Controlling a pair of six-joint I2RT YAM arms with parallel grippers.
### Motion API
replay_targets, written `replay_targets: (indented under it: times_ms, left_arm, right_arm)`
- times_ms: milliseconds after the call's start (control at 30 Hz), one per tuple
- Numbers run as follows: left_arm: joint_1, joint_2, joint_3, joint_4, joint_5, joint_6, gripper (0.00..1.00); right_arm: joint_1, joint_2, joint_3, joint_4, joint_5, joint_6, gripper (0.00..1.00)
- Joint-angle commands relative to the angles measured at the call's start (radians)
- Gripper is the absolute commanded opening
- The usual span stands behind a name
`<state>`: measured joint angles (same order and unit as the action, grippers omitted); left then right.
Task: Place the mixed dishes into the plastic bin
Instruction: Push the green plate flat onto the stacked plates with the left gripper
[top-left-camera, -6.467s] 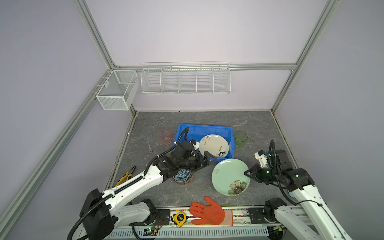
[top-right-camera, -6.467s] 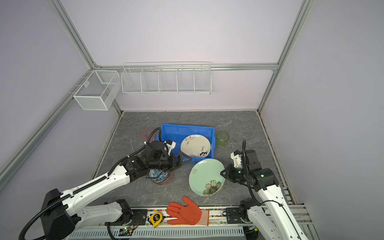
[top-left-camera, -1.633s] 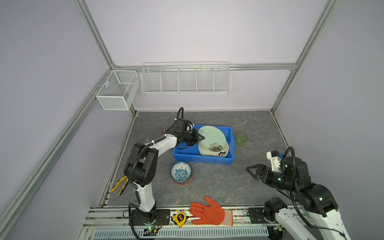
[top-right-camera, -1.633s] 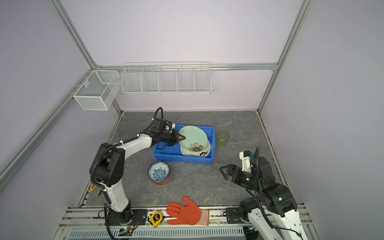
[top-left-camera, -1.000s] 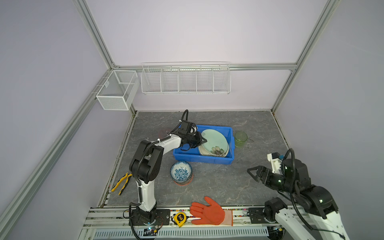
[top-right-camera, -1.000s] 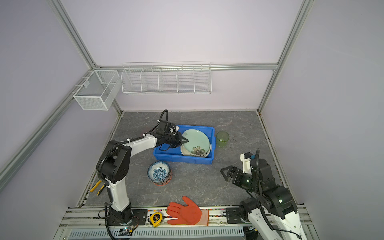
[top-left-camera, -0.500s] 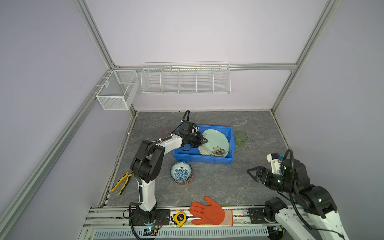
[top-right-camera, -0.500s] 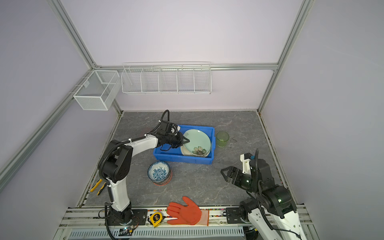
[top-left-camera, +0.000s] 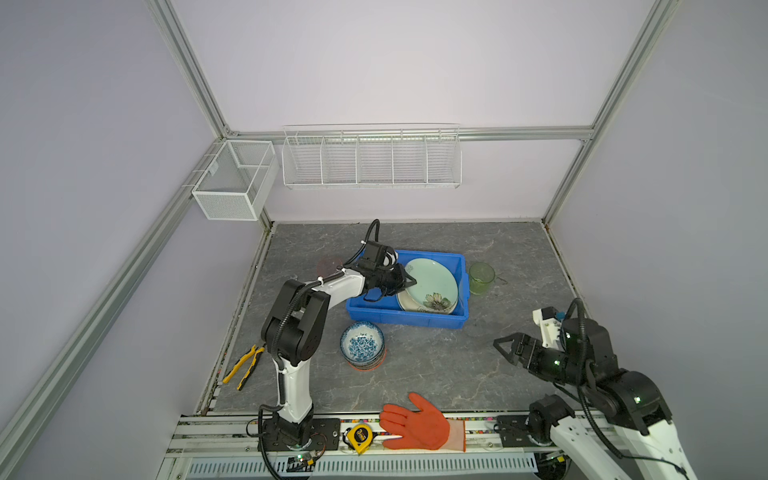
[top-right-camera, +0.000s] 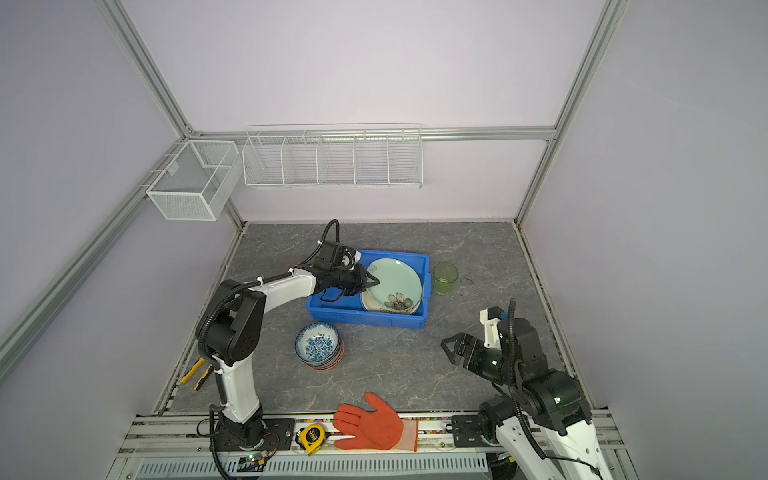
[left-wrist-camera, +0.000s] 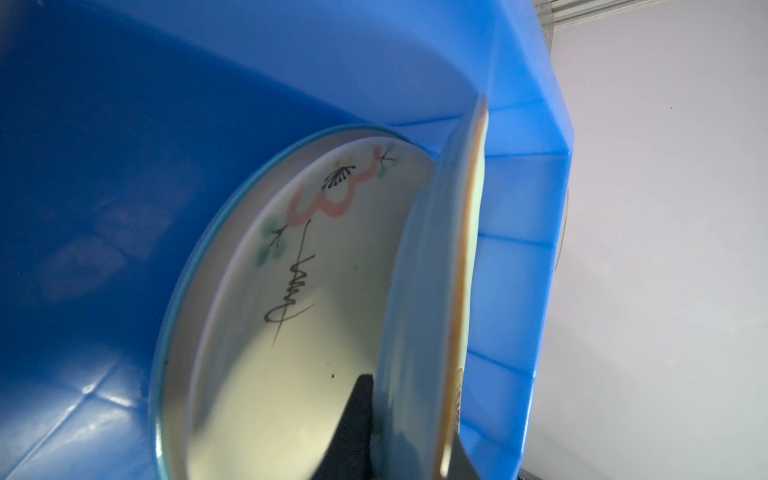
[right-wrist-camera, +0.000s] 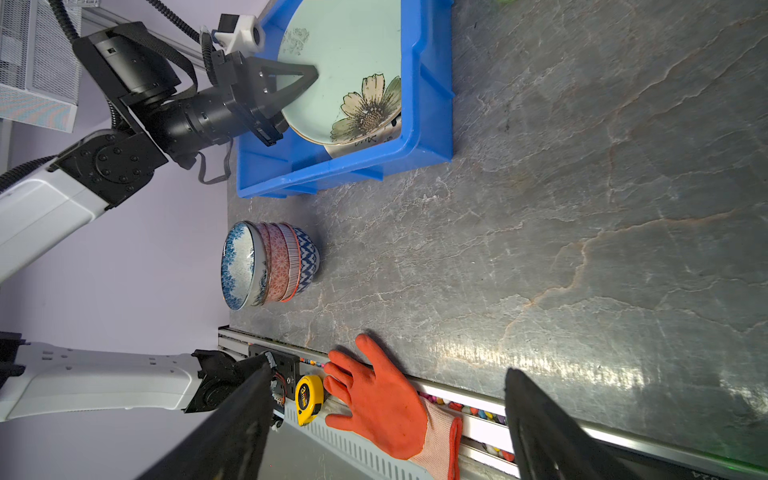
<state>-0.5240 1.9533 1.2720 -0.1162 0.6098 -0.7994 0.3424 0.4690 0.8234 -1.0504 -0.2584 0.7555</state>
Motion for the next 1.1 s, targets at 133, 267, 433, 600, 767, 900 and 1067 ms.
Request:
replay_targets:
  times_ms: [133,267,433,600,767,900,1067]
  left_arm:
    - [-0.011,0.001,0.017,0.023,0.021,0.035,0.28]
    - [-0.012,-0.002,0.017,0.009,0.016,0.044,0.31]
    - [-0.011,-0.009,0.027,-0.032,-0.001,0.065,0.39]
    - [-0.013,-0.027,0.047,-0.111,-0.046,0.110,0.43]
    - [-0.020,-0.029,0.079,-0.193,-0.085,0.149,0.45]
    - [-0.031,-0.030,0.104,-0.253,-0.119,0.176,0.46]
    - [-0.041,-0.030,0.144,-0.327,-0.164,0.202,0.48]
  right_arm:
    - [0.004,-0.016,-0.017,0.002,0.005,0.010,0.88]
    - [0.003,-0.017,-0.018,0.005,0.004,0.012,0.88]
    - [0.003,-0.012,-0.020,0.011,0.001,0.013,0.88]
    - [0.004,-0.005,-0.021,0.019,-0.001,0.013,0.88]
    - [0.003,0.004,-0.026,0.030,-0.008,0.012,0.88]
    - [0.003,0.007,-0.026,0.035,-0.010,0.011,0.88]
    - [0.003,0.011,-0.027,0.037,-0.009,0.010,0.88]
